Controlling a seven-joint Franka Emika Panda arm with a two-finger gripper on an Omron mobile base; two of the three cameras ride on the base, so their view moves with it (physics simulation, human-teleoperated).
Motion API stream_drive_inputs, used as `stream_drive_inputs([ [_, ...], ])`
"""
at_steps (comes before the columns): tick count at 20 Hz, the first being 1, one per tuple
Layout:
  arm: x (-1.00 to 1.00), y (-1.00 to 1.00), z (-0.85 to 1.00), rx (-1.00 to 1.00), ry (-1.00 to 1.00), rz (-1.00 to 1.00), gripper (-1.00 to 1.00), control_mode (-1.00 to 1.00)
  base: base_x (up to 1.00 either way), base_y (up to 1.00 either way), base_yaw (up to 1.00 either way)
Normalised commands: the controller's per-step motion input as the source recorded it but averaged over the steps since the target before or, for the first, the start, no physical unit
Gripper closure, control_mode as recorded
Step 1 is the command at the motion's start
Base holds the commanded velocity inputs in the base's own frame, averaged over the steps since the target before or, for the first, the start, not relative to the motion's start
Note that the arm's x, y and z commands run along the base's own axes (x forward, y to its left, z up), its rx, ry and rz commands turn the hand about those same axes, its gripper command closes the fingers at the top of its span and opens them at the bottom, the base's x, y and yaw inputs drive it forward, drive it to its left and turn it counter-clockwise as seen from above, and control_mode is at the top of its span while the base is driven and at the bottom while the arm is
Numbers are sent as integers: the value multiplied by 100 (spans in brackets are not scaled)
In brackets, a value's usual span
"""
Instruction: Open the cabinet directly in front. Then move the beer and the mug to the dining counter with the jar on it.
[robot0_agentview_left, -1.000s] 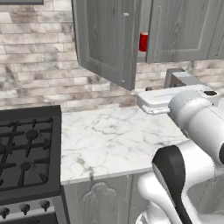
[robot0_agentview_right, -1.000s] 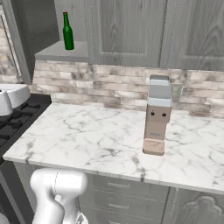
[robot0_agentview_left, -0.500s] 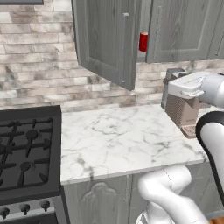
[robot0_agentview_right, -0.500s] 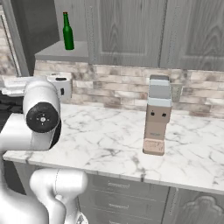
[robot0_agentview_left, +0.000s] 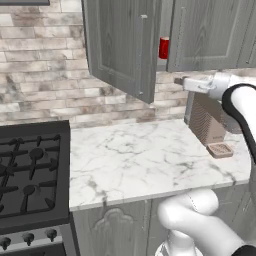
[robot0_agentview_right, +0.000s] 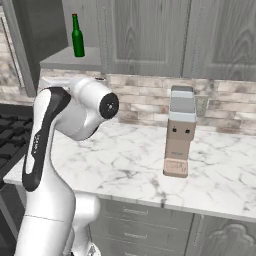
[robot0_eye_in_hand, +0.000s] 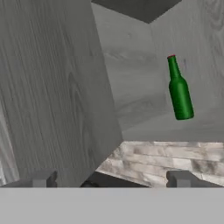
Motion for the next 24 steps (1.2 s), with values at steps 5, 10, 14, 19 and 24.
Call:
stream_drive_inputs([
  [5,100,20,-11,9,11,31,-100,-100,0,0,0],
  [10,100,83,-9,0,12,22,-100,-100,0,0,0],
  [14,92,100,-17,0,14,17,-100,-100,0,0,0],
  [19,21,100,-23,-2,3,15,-100,-100,0,0,0],
  [24,-49,100,-20,-13,-10,5,-100,-100,0,0,0],
])
